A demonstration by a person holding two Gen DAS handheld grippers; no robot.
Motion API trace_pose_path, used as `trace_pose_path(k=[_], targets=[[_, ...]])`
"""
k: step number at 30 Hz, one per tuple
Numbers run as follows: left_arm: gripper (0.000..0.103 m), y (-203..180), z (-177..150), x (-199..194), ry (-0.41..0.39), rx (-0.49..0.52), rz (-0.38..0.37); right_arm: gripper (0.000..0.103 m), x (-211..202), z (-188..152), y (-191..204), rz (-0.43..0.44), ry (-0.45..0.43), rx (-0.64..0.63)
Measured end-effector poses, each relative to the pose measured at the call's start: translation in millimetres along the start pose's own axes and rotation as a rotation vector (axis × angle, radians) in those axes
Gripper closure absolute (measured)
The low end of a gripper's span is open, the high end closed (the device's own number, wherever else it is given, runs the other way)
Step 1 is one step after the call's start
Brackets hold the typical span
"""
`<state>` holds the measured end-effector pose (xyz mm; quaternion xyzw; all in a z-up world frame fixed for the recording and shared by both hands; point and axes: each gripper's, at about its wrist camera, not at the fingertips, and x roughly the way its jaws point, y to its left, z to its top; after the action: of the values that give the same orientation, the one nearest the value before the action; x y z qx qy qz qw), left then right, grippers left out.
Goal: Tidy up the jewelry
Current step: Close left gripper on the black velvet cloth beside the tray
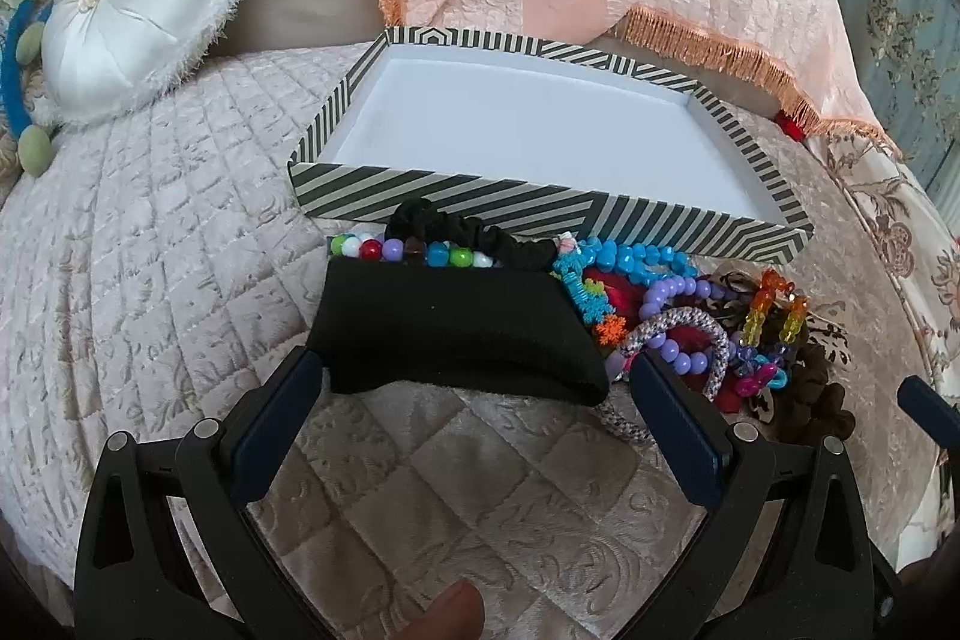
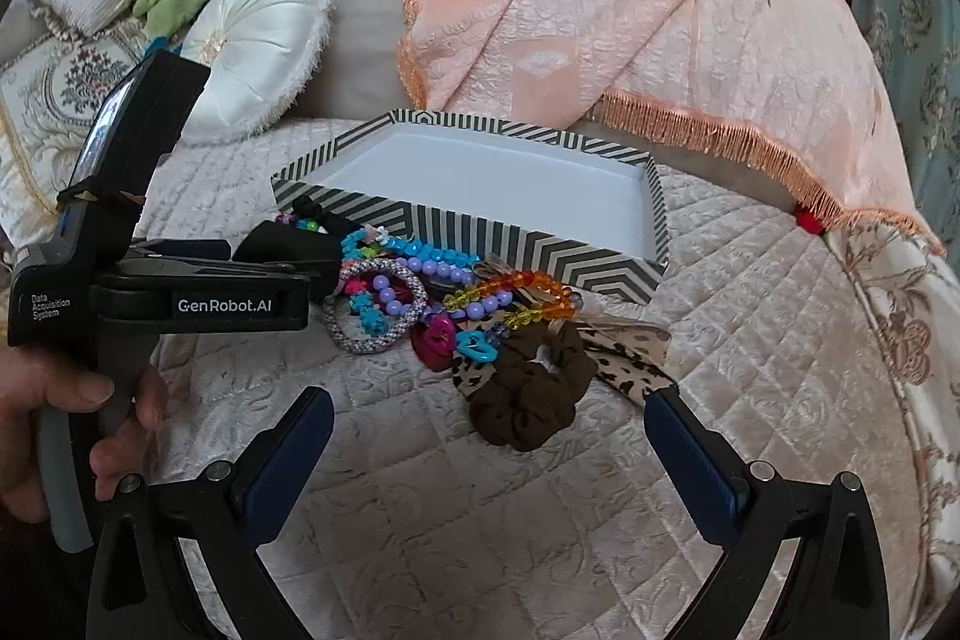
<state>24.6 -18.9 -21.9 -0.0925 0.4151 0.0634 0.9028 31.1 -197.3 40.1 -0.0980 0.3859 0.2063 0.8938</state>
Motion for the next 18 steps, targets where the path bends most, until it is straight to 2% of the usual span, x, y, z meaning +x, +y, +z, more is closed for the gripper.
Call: trace_pose_path(k=[5, 11, 18], targets=[[0.0, 3.6, 0.3, -1.1, 0.007, -0.007, 0.01, 0.0, 1.1, 1.1, 0.8, -0.009, 0.014, -0.005], [0.0, 7.9, -0.8, -1.8, 0.029, 0.02, 0.007, 0.0, 2.2, 2.0, 1.3, 0.022, 0.008, -0.019], [0.0, 33.3, -3.3, -3.3, 0.054, -0.011, 0.001, 0.0, 9.5, -0.5, -16.4, 0.058, 0.006, 0.042]])
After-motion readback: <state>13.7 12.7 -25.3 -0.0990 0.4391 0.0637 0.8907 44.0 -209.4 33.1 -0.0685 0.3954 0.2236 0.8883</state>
